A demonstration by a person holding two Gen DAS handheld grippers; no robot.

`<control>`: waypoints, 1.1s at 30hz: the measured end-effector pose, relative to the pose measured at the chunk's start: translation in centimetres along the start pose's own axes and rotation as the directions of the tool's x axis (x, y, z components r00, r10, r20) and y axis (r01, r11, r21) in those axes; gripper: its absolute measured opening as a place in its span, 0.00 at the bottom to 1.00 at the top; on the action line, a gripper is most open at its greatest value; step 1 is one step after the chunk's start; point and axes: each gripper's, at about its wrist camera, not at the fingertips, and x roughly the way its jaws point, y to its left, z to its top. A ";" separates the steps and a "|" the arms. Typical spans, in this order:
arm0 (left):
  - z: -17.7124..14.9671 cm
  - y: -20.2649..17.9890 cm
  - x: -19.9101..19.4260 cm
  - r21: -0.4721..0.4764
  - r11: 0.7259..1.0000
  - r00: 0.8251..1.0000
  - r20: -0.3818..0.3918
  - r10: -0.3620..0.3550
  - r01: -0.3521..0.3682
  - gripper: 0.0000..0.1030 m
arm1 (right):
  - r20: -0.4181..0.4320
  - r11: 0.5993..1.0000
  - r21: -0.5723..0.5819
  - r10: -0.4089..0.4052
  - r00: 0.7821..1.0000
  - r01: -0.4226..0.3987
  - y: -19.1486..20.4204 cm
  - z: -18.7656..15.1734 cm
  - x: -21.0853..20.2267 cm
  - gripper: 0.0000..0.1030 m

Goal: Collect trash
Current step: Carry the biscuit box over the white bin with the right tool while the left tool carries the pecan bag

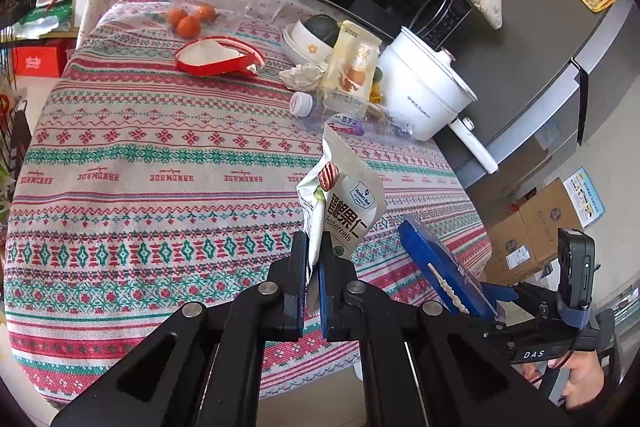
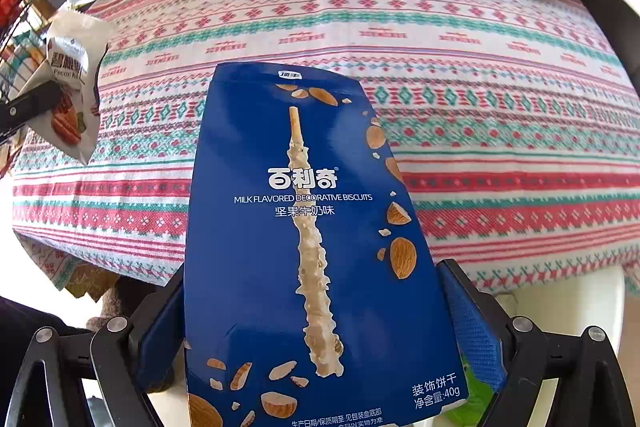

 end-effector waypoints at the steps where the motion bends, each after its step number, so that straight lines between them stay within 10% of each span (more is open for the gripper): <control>1: -0.2 -0.5 0.1 0.009 1.000 1.000 -0.005 -0.004 0.004 0.04 | 0.013 1.000 0.023 0.000 1.000 0.000 -0.6 -0.6 -0.4 0.92; 33: -8.0 -18.9 7.0 0.326 0.926 0.971 -0.200 -0.128 0.189 0.04 | 0.114 0.891 0.452 -0.105 0.988 0.043 -16.5 -16.3 -9.0 0.92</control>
